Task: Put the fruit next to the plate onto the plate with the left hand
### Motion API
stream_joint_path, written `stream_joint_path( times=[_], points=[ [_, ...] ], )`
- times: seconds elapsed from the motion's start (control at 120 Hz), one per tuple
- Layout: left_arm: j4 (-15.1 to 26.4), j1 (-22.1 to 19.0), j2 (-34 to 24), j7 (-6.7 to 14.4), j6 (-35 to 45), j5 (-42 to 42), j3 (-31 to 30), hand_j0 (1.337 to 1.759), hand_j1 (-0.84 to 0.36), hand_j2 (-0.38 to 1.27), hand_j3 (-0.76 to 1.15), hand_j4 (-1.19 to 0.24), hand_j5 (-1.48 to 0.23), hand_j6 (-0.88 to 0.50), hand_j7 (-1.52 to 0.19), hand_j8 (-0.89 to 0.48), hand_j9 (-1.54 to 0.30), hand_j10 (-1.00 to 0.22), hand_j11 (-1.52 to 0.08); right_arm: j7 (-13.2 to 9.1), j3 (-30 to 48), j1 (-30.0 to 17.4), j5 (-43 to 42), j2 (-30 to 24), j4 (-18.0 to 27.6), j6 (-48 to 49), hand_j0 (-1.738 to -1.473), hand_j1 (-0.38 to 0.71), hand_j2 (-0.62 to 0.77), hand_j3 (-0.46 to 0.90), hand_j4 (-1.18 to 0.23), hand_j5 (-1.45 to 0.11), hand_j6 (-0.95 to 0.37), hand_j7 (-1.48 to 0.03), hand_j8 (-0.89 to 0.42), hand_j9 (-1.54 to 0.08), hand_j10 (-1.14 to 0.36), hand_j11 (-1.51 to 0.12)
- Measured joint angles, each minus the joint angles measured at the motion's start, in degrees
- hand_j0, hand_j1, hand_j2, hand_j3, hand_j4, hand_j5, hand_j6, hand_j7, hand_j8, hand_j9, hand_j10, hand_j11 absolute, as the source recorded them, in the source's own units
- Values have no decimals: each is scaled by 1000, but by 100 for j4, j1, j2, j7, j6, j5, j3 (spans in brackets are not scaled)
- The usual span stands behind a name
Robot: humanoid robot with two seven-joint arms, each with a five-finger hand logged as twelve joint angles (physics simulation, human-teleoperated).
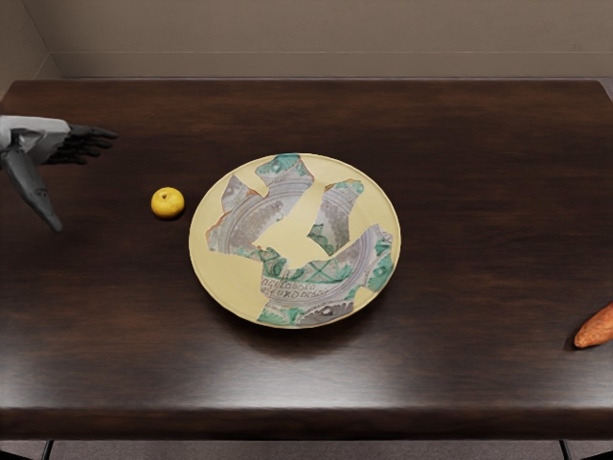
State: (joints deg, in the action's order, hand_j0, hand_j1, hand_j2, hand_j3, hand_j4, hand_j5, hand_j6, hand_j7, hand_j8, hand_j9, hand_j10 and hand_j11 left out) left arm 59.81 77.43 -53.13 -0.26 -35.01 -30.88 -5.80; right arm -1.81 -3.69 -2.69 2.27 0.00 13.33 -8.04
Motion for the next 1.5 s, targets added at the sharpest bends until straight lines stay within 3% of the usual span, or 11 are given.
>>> stream_joint_path(
  times=[0.208, 0.3, 0.433, 0.567, 0.742, 0.983, 1.208, 1.5],
  points=[
    [-156, 138, 496, 71, 0, -14, 129, 1658, 349, 1, 0, -4, -1, -5, 0, -5, 0, -3, 0, -3, 6, 10, 1, 0, -3, -11, -1658, -314, -6, 0, -29, -38, -29, -38, -29, -38, -29, -38],
    [-245, 273, 1000, 632, 0, -180, 133, 1658, 349, 1, 0, -4, 0, -5, 0, -4, 0, -3, 0, -3, 8, 12, 1, 0, -5, -12, -1658, -314, -6, 0, -29, -38, -29, -38, -29, -38, -29, -38],
    [-281, 419, 1540, 1420, 373, -1627, 121, 1658, 349, 0, 0, -4, 0, -5, 0, -4, 0, -3, 0, -3, 9, 14, -1, 0, -5, -9, -1658, -314, -6, 0, -29, -38, -29, -38, -29, -38, -29, -38],
    [-257, 412, 2185, 1784, 1014, -2414, 108, 1658, 349, 1, 0, -4, -1, -4, 0, -4, 0, -3, 0, -3, 6, 10, -5, 0, -9, -10, -1658, -314, -6, 0, -29, -38, -29, -38, -29, -38, -29, -38],
    [-286, 419, 2533, 1898, 1594, -2821, -130, 1658, 344, 1, 0, -7, -6, -8, -5, -7, -5, -6, -5, -3, 6, 11, -6, 0, -12, -8, -1658, -314, -6, 0, -29, -38, -29, -38, -29, -38, -29, -38],
    [-298, 362, 2851, 2030, 2055, -2924, -604, 1658, 224, 22, 0, -108, -137, -109, -136, -108, -136, -107, -136, -3, 8, 7, -7, 0, -12, -7, -1658, -314, -6, 0, -29, -38, -29, -38, -29, -38, -29, -38],
    [-306, 275, 2957, 2084, 2178, -2946, -780, 1658, 116, 40, 0, -198, -255, -199, -254, -199, -254, -198, -254, -3, 3, 6, -7, 0, -13, -10, -1658, -314, -6, 0, -29, -38, -29, -38, -29, -38, -29, -38],
    [-362, 115, 3174, 2091, 2646, -3002, -1067, 1658, 63, 50, 0, -242, -312, -243, -312, -243, -311, -242, -311, -3, 5, 6, -6, 0, -14, -8, -1658, -314, -6, 0, -29, -38, -29, -38, -29, -38, -29, -38]
  ],
)
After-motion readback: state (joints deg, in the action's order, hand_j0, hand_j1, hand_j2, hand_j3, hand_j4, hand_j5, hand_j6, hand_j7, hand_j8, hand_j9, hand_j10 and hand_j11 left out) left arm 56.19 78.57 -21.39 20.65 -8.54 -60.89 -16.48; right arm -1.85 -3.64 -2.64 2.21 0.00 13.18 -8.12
